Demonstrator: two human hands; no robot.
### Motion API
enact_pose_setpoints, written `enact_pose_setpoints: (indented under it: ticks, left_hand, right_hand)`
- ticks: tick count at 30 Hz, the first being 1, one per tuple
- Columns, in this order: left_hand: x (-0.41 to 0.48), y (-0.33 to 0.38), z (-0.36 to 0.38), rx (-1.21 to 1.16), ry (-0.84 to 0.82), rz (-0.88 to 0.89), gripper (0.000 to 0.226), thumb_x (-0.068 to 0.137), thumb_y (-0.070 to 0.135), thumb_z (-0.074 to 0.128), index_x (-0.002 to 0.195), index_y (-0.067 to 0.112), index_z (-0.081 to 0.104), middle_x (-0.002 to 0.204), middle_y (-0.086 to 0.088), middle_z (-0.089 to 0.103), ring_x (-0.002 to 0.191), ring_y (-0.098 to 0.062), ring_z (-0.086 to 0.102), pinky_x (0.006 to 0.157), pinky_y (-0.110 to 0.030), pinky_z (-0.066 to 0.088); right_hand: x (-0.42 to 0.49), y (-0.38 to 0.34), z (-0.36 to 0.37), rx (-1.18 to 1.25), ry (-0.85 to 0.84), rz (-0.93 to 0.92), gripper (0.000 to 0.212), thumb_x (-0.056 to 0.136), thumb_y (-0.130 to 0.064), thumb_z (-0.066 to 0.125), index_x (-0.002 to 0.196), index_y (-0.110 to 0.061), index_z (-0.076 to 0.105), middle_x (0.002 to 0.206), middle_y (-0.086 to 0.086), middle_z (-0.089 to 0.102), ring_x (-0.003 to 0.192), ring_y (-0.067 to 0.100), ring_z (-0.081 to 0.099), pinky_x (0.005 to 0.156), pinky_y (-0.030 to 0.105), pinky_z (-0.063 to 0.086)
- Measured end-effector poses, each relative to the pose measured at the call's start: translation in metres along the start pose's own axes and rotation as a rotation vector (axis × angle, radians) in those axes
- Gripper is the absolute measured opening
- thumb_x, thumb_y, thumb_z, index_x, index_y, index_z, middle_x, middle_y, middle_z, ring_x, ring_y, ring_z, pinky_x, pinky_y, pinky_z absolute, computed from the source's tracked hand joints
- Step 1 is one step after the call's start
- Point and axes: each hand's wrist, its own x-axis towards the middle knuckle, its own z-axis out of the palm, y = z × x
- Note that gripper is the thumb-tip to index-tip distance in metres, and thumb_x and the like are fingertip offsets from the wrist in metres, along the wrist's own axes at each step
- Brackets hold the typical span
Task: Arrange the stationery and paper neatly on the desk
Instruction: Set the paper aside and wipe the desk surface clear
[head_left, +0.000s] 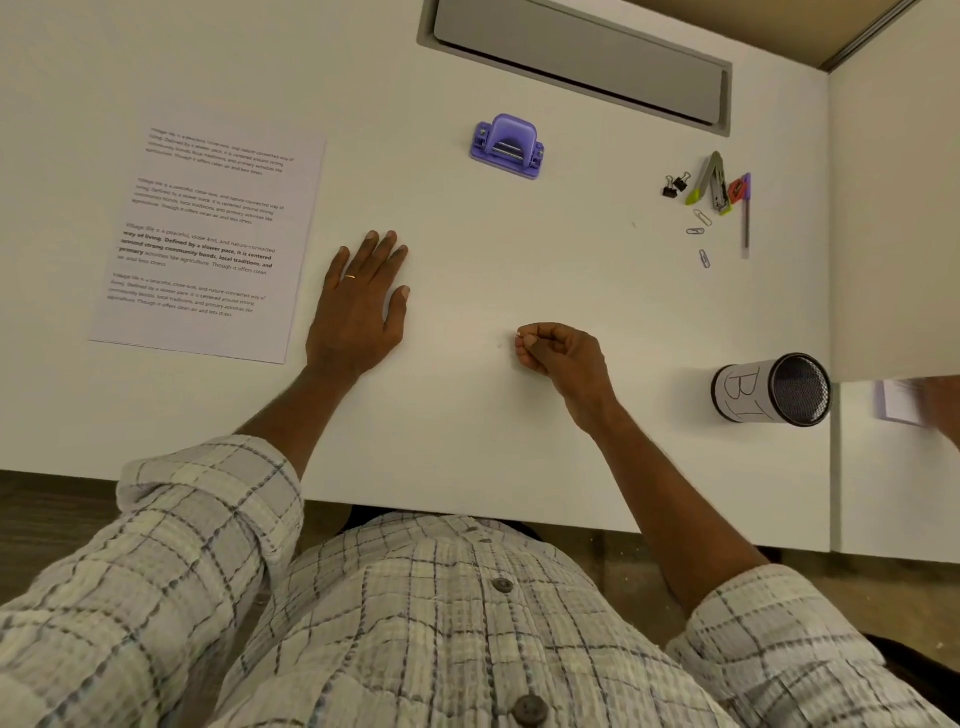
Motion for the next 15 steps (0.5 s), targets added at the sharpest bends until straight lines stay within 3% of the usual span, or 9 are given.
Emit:
enact_pose_setpoints:
  ticks: [4,9,12,15]
  left_hand:
    - [0.0007,0.0000,0.0002,-0.003,-0.002,-0.002,0.052,0.107,0.033,0.039,0.156,0.015,0.038,0.165,-0.004,0.035,0.156,-0.018,0.025,0.128,-0.046,0.019]
    - [0.0003,0.0004,-0.0009,0.002,-0.008,-0.008,0.053,0.107,0.032,0.039,0.156,0.016,0.038,0.165,-0.003,0.034,0.156,-0.017,0.024,0.128,-0.046,0.019]
    - [0.0004,0.0012,-0.0013,0.005,-0.008,-0.010,0.053,0.106,0.032,0.039,0.156,0.016,0.038,0.165,-0.003,0.034,0.156,-0.017,0.024,0.128,-0.047,0.019]
    - [0.0007,0.0014,-0.0014,0.004,-0.017,-0.012,0.053,0.106,0.032,0.038,0.156,0.016,0.038,0.165,-0.002,0.034,0.156,-0.017,0.024,0.128,-0.046,0.018]
  right_hand:
    - [0.0028,0.0014,0.0027,-0.045,0.001,0.020,0.019,0.096,-0.015,0.064,0.104,-0.001,0.073,0.091,0.008,0.074,0.081,0.016,0.069,0.095,0.039,0.057]
    - [0.0046,-0.0008,0.0012,-0.059,-0.005,0.044,0.052,0.082,-0.049,0.075,0.083,0.002,0.067,0.077,0.006,0.065,0.075,0.018,0.060,0.085,0.034,0.053]
    - [0.0037,-0.0021,-0.0021,-0.052,-0.040,0.040,0.030,0.080,-0.037,0.080,0.083,-0.009,0.069,0.077,0.008,0.064,0.076,0.019,0.057,0.083,0.034,0.051]
    - [0.0020,-0.0037,-0.0024,0.011,-0.070,0.030,0.017,0.086,-0.016,0.077,0.094,-0.003,0.070,0.083,0.013,0.066,0.081,0.022,0.060,0.087,0.035,0.052]
